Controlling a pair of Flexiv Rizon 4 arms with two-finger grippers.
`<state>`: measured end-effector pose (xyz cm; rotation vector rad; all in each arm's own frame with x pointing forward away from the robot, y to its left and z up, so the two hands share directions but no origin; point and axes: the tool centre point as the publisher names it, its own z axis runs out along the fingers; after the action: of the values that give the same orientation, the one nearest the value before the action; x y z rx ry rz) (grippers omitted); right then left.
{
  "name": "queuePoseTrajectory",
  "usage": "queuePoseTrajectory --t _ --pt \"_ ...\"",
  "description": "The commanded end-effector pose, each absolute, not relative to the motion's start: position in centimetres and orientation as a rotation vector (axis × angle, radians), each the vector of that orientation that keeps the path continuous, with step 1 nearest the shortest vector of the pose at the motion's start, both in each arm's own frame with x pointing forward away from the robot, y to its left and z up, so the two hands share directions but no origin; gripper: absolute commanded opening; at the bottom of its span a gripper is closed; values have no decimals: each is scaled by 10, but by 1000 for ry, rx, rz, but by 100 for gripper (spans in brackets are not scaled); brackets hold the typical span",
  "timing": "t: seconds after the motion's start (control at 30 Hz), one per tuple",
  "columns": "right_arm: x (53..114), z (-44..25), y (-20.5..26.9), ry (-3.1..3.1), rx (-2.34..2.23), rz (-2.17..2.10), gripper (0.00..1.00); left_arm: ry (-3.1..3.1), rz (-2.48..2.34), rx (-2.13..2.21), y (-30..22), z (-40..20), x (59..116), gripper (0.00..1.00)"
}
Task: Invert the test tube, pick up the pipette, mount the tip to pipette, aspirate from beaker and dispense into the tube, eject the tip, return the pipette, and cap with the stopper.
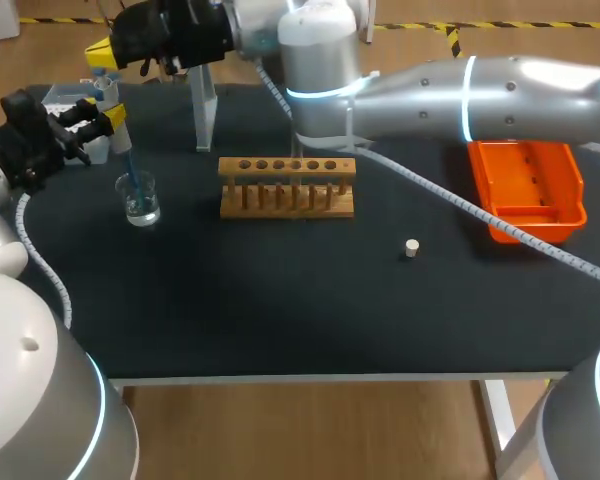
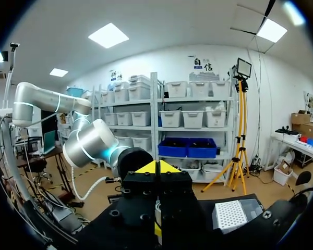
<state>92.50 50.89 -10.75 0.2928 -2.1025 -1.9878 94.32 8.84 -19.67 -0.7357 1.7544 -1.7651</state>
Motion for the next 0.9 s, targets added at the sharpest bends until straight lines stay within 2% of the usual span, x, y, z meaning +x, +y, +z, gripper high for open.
queuePoseTrajectory --t 0.03,0.9 --pt "931 -111 514 -2091 303 -1981 0 1751 -1765 -735 88 -197 943 0" --pt "933 -121 521 -2099 266 -1965 0 1751 -1765 -735 88 -197 943 0"
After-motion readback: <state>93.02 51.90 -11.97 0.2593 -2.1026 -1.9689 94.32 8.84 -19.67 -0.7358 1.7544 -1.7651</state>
